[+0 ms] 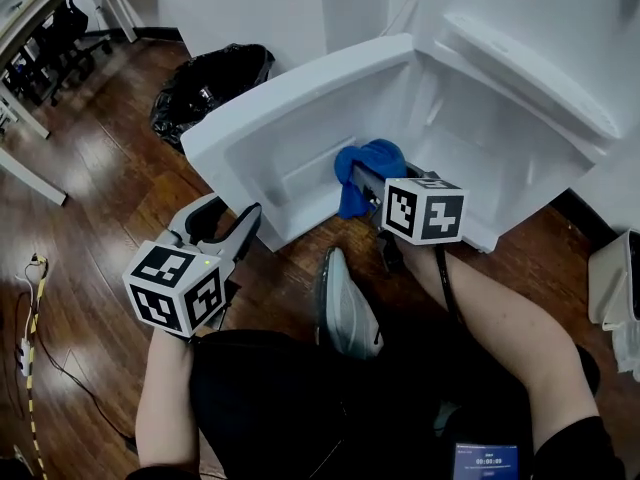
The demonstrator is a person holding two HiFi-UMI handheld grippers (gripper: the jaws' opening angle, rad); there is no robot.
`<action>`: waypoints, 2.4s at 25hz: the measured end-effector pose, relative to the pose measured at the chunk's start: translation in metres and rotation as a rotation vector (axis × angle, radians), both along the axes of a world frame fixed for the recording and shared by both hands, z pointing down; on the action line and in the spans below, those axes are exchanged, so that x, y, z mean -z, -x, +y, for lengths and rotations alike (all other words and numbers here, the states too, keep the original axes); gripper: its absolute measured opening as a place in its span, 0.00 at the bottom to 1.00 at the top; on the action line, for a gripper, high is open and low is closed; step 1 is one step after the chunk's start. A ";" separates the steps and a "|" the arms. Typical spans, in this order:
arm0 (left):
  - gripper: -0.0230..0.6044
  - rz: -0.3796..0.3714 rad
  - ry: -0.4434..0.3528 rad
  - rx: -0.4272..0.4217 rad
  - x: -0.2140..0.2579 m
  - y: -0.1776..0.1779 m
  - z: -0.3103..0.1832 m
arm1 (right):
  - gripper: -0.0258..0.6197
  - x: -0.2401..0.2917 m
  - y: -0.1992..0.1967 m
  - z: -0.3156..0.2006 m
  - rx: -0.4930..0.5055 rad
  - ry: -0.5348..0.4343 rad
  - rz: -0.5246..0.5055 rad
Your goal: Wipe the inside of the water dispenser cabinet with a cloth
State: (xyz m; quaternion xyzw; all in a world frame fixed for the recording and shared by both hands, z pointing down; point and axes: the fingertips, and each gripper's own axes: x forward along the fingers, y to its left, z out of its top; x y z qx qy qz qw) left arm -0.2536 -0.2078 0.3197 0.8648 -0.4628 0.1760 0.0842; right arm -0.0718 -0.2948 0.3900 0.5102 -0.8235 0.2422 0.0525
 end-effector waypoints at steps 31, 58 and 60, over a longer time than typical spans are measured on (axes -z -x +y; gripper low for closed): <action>0.35 0.036 -0.004 0.041 0.000 0.006 -0.007 | 0.41 -0.109 0.020 0.030 0.221 0.157 0.340; 0.34 0.088 -0.038 0.100 0.015 0.020 -0.007 | 0.40 0.039 -0.069 -0.012 -0.063 -0.226 0.402; 0.33 0.092 -0.035 0.100 0.015 0.020 -0.006 | 0.40 -0.009 -0.066 -0.013 -0.026 -0.143 0.478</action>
